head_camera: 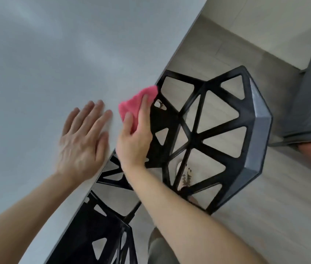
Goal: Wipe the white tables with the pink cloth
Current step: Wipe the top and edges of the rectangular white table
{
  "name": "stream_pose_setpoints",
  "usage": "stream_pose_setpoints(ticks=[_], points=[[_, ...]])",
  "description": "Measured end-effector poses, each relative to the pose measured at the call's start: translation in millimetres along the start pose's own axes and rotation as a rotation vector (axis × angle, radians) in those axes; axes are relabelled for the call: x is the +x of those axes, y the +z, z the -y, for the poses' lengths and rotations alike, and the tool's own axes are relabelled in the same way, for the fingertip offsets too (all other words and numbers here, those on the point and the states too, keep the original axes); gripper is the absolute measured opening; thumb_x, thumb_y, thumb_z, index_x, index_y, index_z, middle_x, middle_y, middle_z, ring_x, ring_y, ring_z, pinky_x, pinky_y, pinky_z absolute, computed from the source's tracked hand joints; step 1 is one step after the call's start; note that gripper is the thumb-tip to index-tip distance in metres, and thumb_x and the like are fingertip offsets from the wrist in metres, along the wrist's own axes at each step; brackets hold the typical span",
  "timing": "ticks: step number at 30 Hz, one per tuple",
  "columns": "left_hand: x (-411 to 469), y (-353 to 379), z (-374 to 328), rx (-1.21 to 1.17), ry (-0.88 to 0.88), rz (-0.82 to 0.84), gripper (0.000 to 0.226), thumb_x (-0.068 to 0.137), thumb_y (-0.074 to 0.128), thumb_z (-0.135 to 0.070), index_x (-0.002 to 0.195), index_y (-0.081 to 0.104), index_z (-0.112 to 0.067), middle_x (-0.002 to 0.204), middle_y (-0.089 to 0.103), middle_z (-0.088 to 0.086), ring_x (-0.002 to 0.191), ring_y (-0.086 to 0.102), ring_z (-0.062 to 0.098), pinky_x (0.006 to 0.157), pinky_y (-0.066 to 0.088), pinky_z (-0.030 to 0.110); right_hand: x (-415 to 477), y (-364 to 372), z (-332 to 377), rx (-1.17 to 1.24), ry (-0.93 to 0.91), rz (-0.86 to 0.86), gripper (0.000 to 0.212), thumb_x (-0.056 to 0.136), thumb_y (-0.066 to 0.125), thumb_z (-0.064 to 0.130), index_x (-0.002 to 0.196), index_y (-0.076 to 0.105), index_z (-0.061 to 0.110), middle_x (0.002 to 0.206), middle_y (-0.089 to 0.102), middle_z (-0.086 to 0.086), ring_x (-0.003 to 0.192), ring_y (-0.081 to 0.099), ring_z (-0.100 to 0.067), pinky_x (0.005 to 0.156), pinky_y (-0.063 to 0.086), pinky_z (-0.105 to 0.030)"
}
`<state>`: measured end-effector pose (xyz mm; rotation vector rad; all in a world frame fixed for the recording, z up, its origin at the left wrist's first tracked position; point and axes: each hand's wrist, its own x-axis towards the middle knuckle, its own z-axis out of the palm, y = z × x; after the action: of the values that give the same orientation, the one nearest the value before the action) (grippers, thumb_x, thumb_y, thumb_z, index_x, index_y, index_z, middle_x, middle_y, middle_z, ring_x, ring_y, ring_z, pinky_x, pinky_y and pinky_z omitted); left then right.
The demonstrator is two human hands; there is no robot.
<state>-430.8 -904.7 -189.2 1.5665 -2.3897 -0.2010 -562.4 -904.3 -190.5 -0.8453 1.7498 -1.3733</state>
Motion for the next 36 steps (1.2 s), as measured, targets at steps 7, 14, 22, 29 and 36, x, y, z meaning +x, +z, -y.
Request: stream_pose_setpoints(ticks=[7,14,22,29,36], points=[[0.2,-2.7,-0.9,0.000,-0.006,0.010,0.052,0.110,0.042,-0.023,0.161,0.052,-0.015,0.174,0.037,0.007,0.165,0.027,0.026,0.132,0.023,0.057,51.0,-13.9,1.3,-0.079,0.015,0.076,0.067,0.112,0.050,0.024,0.173,0.023,0.035,0.180,0.023,0.008,0.162,0.031,-0.014,0.132,0.031,-0.034],[-1.3,-1.1,-0.2,-0.015,-0.014,-0.007,0.052,0.109,0.044,-0.023,0.160,0.053,-0.016,0.173,0.038,0.006,0.165,0.028,0.025,0.132,0.023,0.057,65.1,7.8,4.3,-0.117,-0.055,-0.046,0.062,0.116,0.033,0.018,0.175,0.013,0.019,0.183,0.004,-0.003,0.167,0.013,-0.015,0.127,0.012,-0.011],[-1.5,-0.3,3.6,0.013,0.013,0.017,0.053,0.109,0.044,-0.023,0.161,0.052,-0.018,0.174,0.037,0.005,0.165,0.026,0.023,0.133,0.023,0.055,17.3,-13.5,-16.7,-0.106,-0.052,0.221,0.070,0.114,0.036,0.025,0.174,0.001,0.031,0.182,-0.009,0.005,0.167,0.005,-0.011,0.127,0.040,-0.048],[-1.5,1.9,4.7,0.021,0.000,0.003,0.053,0.108,0.045,-0.022,0.160,0.052,-0.017,0.174,0.038,0.004,0.165,0.026,0.022,0.132,0.023,0.057,40.9,-0.3,-3.4,0.074,0.016,0.083,0.064,0.115,0.035,0.023,0.175,0.012,0.032,0.183,-0.002,0.009,0.166,0.004,-0.003,0.131,0.032,-0.038],[-3.2,2.8,5.2,0.018,0.006,0.013,0.053,0.107,0.045,-0.020,0.160,0.052,-0.016,0.174,0.037,0.005,0.165,0.026,0.023,0.132,0.024,0.057,29.7,-2.9,-15.8,0.040,-0.035,0.122,0.059,0.119,0.037,0.034,0.174,0.018,0.025,0.183,0.005,0.001,0.163,0.003,0.002,0.123,0.012,-0.004]])
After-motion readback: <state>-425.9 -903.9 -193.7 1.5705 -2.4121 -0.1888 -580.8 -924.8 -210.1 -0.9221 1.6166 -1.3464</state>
